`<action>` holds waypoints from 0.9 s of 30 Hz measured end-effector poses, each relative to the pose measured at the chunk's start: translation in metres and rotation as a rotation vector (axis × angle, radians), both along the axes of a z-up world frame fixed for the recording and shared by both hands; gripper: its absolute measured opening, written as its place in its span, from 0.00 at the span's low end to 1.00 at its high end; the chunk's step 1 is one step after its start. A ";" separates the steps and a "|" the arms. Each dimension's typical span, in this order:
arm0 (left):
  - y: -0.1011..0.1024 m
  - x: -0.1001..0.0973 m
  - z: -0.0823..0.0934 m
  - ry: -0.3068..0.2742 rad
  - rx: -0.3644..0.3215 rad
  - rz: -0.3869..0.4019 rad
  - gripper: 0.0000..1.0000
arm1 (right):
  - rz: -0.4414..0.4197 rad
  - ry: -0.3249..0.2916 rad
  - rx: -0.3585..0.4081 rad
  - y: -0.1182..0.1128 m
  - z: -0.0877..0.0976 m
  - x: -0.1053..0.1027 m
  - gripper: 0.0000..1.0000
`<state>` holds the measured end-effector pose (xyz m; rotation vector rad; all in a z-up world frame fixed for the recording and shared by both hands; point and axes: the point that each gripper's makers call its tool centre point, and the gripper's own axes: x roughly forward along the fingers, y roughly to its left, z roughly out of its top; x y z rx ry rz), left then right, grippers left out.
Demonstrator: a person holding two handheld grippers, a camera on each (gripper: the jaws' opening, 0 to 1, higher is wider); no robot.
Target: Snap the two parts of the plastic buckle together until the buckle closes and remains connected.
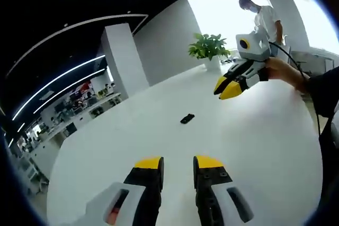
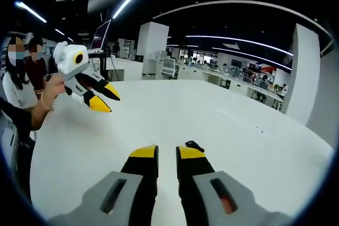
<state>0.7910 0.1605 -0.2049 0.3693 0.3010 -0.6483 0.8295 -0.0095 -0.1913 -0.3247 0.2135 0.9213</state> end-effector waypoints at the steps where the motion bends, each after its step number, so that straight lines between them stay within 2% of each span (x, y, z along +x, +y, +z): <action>1: -0.001 -0.004 0.001 0.002 -0.018 0.003 0.22 | -0.005 0.000 0.003 -0.003 0.000 -0.003 0.13; 6: -0.001 -0.015 0.001 0.005 -0.049 0.035 0.22 | -0.036 0.004 0.025 -0.015 0.001 -0.013 0.13; 9: 0.002 -0.020 0.003 -0.011 -0.074 0.064 0.22 | -0.050 -0.007 0.035 -0.022 0.004 -0.019 0.13; 14: 0.006 -0.027 0.005 -0.036 -0.077 0.109 0.22 | -0.075 -0.021 0.056 -0.032 0.007 -0.028 0.13; 19: 0.001 -0.041 0.010 -0.050 -0.087 0.106 0.27 | -0.084 -0.019 0.066 -0.036 0.007 -0.036 0.15; 27: 0.000 -0.066 0.017 -0.108 -0.098 0.120 0.27 | -0.109 -0.051 0.066 -0.047 0.012 -0.056 0.15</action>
